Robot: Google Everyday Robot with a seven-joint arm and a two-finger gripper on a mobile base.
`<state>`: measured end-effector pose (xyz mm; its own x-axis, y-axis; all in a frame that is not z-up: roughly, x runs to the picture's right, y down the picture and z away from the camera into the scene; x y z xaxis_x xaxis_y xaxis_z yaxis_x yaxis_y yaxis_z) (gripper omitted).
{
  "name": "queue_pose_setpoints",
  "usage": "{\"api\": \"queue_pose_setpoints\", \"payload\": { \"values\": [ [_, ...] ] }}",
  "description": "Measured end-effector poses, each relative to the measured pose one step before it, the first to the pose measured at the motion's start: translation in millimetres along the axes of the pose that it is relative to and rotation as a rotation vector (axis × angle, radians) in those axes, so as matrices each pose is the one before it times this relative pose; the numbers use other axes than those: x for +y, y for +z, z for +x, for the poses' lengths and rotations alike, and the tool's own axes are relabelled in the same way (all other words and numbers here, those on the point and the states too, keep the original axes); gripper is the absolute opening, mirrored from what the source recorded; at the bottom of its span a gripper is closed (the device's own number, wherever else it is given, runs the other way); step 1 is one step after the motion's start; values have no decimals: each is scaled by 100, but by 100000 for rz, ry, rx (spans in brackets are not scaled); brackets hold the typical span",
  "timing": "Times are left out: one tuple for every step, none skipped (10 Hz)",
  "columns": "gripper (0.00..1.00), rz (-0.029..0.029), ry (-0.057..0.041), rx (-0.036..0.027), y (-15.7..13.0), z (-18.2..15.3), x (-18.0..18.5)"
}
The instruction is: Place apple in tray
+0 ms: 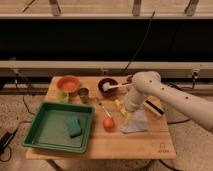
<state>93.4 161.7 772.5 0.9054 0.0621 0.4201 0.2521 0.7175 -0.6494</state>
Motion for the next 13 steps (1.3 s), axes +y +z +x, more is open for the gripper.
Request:
{"api": "queue_pose_setpoints", "payload": {
  "values": [
    [63,60,291,-902,795,-350,-78],
    [63,-63,222,-582,664,-301,-85],
    [63,-114,-228,-427,567,-441,-136],
    [63,-312,-373,-377,614,-405,-108],
    [63,-386,-856,-645,754,-640,-227],
    [63,-219,-100,-274,324,-119,-63],
    [63,-414,-224,-469,413,-194,-11],
    [63,-338,-249,-387,332,-190,-11],
    [63,-702,-536,-762,558,-413,13],
    [63,-376,-224,-562,312,-216,19],
    [63,-494,-206,-812,375,-111,116],
    [63,-711,-745,-897,610,-248,198],
    [63,-605,-661,-602,540,-168,166]
  ]
}}
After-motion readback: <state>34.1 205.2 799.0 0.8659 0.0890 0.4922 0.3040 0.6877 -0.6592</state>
